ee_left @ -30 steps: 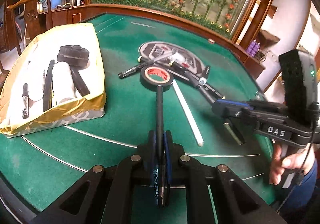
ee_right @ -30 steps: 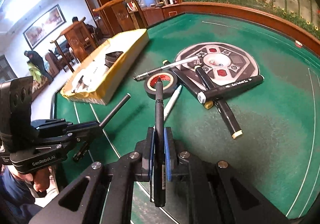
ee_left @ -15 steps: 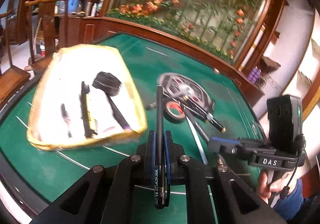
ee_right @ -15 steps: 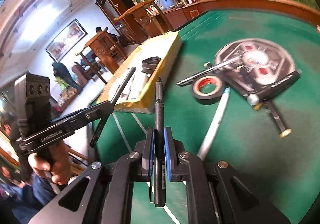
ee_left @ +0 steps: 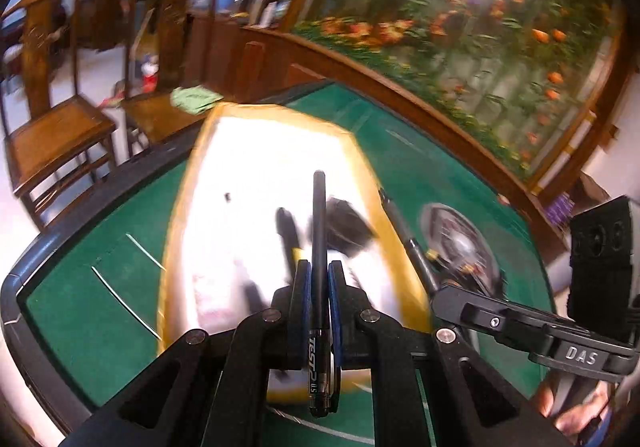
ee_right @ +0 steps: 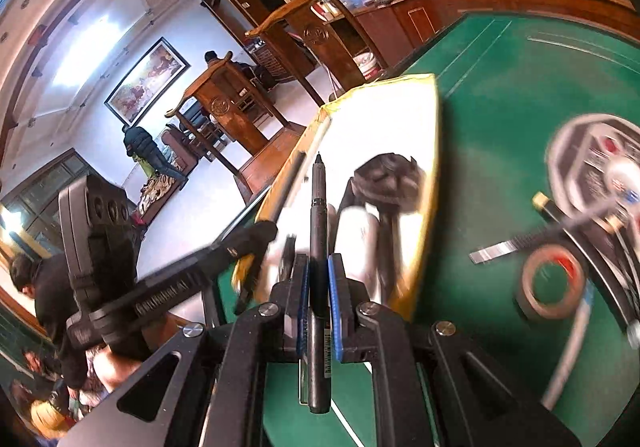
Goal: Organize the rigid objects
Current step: 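Carry both pens over the tray with both tools, then lower both pens into the tray and open both tools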
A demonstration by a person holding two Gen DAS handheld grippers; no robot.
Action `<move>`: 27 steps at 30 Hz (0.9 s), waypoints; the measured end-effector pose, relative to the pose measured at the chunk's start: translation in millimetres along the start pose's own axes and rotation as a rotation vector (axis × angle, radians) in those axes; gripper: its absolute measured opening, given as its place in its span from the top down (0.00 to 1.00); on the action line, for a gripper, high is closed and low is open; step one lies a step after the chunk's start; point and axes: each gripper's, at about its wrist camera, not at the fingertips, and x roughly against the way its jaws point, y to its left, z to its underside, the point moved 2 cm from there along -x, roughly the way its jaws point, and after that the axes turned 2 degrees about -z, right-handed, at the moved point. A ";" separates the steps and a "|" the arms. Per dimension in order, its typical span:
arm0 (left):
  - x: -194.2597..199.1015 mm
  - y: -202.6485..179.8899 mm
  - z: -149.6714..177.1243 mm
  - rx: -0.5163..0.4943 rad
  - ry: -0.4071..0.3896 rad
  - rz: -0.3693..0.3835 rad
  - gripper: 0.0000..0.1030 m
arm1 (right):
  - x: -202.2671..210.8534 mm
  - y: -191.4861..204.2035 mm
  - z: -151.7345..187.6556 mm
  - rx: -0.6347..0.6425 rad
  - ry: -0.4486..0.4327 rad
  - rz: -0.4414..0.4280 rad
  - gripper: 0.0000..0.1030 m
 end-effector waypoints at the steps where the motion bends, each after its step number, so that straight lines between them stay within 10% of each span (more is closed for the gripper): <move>1: -5.5 3.0 -4.1 0.004 0.006 0.003 0.92 | -10.6 -0.8 -7.2 -0.015 0.008 0.000 0.91; 21: -56.1 30.2 -25.1 0.078 0.068 -0.061 0.92 | -111.8 -16.0 -54.6 -0.079 0.086 0.124 0.89; 27: -48.7 24.9 -23.7 0.078 0.063 -0.058 0.72 | -93.4 -6.2 -52.2 -0.051 0.051 0.110 0.87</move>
